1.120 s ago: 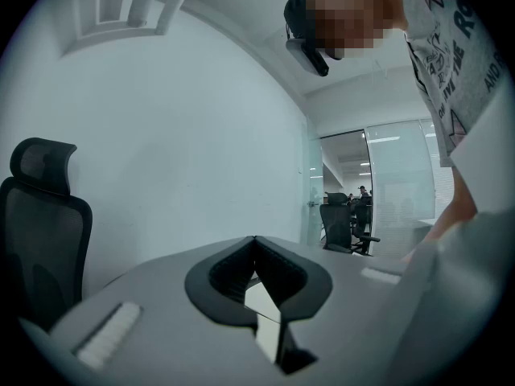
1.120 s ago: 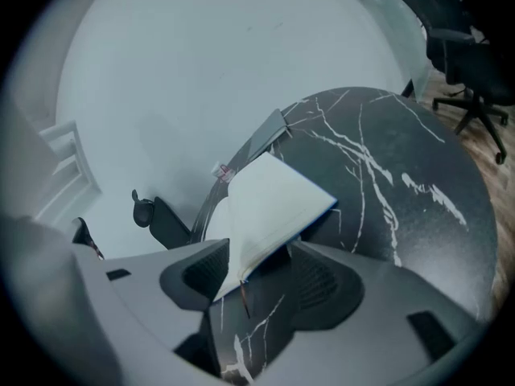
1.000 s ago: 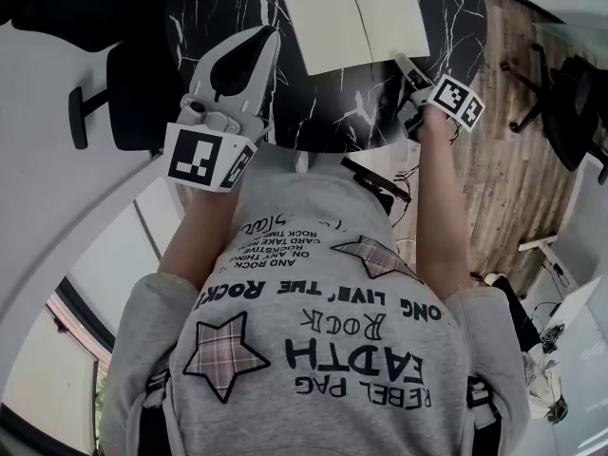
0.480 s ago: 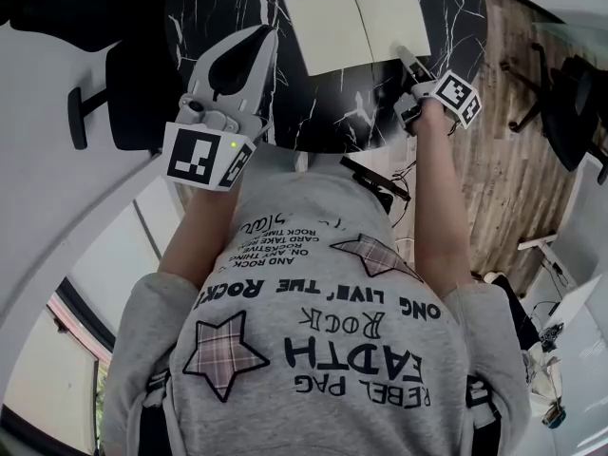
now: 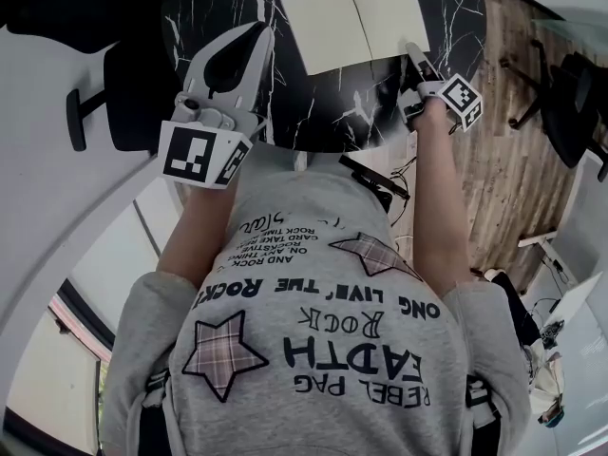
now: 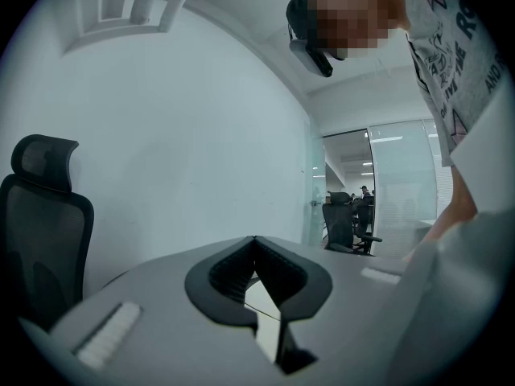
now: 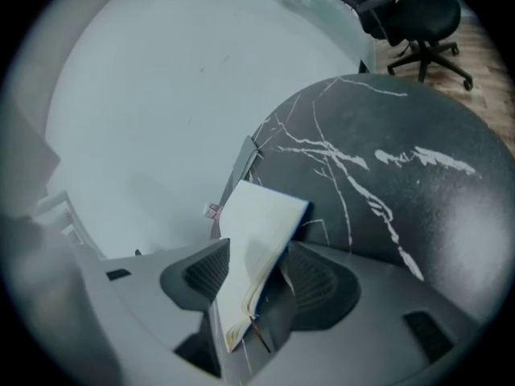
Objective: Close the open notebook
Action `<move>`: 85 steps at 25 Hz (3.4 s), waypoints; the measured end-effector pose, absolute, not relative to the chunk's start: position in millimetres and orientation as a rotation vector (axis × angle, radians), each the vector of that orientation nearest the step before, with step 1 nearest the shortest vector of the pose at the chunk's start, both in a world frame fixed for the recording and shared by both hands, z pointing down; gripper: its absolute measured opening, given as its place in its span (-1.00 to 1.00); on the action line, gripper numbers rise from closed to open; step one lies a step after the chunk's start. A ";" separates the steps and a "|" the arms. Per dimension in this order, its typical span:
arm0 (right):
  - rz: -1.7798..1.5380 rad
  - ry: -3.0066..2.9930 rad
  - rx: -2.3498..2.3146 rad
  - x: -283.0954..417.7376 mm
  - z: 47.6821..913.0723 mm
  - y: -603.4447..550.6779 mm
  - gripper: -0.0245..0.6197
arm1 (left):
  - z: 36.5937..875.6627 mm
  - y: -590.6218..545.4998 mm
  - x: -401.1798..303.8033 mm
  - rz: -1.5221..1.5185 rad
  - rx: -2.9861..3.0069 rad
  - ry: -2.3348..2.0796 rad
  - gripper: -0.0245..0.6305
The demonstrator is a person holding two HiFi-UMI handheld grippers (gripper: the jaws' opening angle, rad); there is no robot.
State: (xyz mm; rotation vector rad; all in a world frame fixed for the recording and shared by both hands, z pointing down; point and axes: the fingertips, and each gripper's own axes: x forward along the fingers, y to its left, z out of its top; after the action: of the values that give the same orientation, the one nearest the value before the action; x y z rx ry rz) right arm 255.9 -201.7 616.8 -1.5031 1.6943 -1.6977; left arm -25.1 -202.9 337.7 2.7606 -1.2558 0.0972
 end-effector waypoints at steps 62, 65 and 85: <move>-1.425 2.524 -1.321 161.7 538.7 -180.2 -0.84 | 322.4 -198.2 -45.3 0.040 2.757 -1.301 -0.90; -1.397 2.607 -1.301 149.6 535.2 -179.3 -0.84 | 320.4 -199.0 -46.2 0.038 2.757 -1.303 -0.90; -1.423 3.052 -1.019 73.7 556.7 -161.3 -0.61 | 319.6 -196.1 -58.6 0.019 2.737 -1.324 -0.90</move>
State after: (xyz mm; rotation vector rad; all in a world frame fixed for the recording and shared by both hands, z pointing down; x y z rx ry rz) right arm 73.7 -161.3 556.7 -1.0190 3.0515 -1.4232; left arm -58.6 -196.1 319.6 2.7366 -1.3243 0.0194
